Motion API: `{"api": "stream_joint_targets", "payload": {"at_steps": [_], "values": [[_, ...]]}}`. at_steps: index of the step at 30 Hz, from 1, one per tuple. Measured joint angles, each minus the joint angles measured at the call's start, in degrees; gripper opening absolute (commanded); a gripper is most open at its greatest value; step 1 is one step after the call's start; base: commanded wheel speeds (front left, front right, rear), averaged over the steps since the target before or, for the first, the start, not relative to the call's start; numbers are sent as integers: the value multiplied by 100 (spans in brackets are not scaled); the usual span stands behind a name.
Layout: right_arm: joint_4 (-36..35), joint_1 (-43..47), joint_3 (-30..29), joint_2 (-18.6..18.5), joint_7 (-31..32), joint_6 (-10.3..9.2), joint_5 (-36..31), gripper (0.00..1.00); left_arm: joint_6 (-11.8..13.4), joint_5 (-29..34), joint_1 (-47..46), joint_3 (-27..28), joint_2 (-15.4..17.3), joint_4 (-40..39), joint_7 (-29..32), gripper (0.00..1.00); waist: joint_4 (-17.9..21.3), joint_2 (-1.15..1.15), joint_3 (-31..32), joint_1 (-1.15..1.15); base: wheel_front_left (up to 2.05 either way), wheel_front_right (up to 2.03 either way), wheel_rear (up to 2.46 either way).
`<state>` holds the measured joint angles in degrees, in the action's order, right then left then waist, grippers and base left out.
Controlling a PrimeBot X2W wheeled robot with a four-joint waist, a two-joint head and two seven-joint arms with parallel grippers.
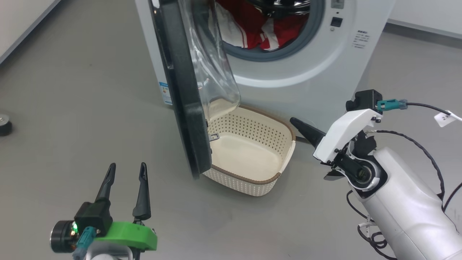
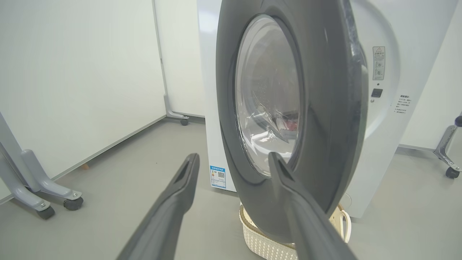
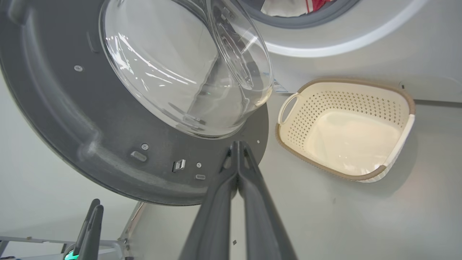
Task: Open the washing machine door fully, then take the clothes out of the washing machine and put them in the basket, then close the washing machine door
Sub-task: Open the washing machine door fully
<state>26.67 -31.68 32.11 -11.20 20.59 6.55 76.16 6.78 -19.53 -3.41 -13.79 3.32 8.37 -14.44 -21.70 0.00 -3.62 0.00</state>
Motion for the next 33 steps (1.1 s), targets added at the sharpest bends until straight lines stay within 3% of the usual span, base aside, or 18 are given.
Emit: {"api": "stream_joint_targets", "payload": {"at_steps": [8, 18, 25, 33], "values": [[-480, 425, 154, -572, -1601, 42, -1406, 0, 0, 43, 285, 280, 11, -2, 0, 100, 610, 0, 241, 0, 0, 0, 0], [-927, 1033, 571, -938, -2782, 33, -2644, 0, -1, 55, 523, 705, 0, -116, 0, 100, 1224, 0, 537, 0, 0, 0, 0], [-936, 1663, 356, -1170, -3531, -500, -3038, 0, -35, 60, 532, 855, -8, -203, 0, 100, 1558, 0, 605, 0, 0, 0, 0], [-1125, 2195, -157, -1177, -3537, -1137, -3222, 0, -179, 148, 564, 918, -22, -232, 0, 100, 1736, 0, 553, 0, 0, 0, 0]]}}
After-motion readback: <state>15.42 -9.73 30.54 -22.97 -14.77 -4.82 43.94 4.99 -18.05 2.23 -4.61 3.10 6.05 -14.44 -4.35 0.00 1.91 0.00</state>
